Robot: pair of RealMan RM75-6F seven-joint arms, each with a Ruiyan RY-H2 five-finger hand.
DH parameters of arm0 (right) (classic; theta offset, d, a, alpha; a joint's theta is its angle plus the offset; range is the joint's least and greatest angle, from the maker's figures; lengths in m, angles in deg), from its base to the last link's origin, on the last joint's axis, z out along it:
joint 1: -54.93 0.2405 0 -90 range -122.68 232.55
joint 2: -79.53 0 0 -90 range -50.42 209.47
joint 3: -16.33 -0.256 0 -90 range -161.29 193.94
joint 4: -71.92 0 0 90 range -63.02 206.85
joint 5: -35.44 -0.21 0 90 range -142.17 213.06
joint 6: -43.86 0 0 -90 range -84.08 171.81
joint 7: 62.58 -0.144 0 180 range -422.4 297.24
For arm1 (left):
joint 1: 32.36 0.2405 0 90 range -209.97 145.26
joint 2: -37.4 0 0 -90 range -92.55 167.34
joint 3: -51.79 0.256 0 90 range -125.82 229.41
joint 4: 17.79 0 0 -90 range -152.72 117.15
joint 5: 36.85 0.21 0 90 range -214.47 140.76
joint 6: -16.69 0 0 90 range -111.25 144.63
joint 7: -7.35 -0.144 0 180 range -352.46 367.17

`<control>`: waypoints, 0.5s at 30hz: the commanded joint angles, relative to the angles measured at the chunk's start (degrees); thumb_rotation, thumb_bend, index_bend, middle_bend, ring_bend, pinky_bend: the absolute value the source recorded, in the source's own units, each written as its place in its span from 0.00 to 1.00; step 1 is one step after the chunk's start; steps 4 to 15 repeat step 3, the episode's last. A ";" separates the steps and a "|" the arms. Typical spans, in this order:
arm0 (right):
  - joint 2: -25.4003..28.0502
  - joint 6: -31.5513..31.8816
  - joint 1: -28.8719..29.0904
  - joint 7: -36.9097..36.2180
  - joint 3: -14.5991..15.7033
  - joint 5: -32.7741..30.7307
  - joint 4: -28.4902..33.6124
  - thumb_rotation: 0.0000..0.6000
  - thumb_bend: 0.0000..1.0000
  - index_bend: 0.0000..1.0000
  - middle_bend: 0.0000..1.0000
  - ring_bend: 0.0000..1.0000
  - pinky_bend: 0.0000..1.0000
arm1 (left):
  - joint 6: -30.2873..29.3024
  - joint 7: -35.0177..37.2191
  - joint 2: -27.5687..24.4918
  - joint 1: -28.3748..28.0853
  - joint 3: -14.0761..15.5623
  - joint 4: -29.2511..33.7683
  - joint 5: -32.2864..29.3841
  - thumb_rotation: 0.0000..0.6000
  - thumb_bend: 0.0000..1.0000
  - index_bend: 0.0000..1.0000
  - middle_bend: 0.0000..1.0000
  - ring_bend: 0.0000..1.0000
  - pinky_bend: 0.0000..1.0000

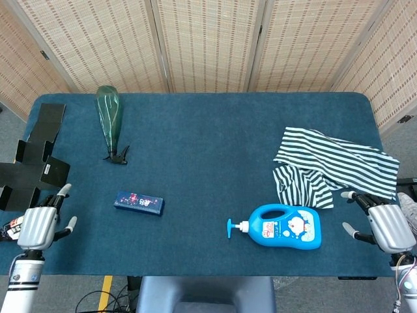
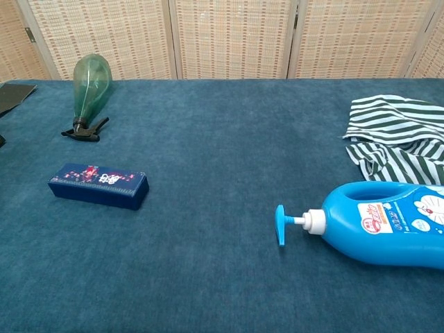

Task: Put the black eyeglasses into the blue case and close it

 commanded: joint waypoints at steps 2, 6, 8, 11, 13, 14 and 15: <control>-0.37 0.55 -0.20 0.09 0.09 0.20 -0.04 1.00 0.24 0.26 0.39 0.36 0.39 | -3.36 -0.89 -1.35 3.15 1.32 1.93 2.50 1.00 0.37 0.14 0.32 0.30 0.48; -0.45 0.62 -0.19 0.05 0.11 0.27 -0.11 1.00 0.24 0.26 0.39 0.36 0.39 | -3.95 -1.04 -1.52 3.68 1.35 2.23 2.82 1.00 0.37 0.14 0.32 0.30 0.48; -0.45 0.62 -0.19 0.05 0.11 0.27 -0.11 1.00 0.24 0.26 0.39 0.36 0.39 | -3.95 -1.04 -1.52 3.68 1.35 2.23 2.82 1.00 0.37 0.14 0.32 0.30 0.48; -0.45 0.62 -0.19 0.05 0.11 0.27 -0.11 1.00 0.24 0.26 0.39 0.36 0.39 | -3.95 -1.04 -1.52 3.68 1.35 2.23 2.82 1.00 0.37 0.14 0.32 0.30 0.48; -0.45 0.62 -0.19 0.05 0.11 0.27 -0.11 1.00 0.24 0.26 0.39 0.36 0.39 | -3.95 -1.04 -1.52 3.68 1.35 2.23 2.82 1.00 0.37 0.14 0.32 0.30 0.48; -0.45 0.62 -0.19 0.05 0.11 0.27 -0.11 1.00 0.24 0.26 0.39 0.36 0.39 | -3.95 -1.04 -1.52 3.68 1.35 2.23 2.82 1.00 0.37 0.14 0.32 0.30 0.48; -0.45 0.62 -0.19 0.05 0.11 0.27 -0.11 1.00 0.24 0.26 0.39 0.36 0.39 | -3.95 -1.04 -1.52 3.68 1.35 2.23 2.82 1.00 0.37 0.14 0.32 0.30 0.48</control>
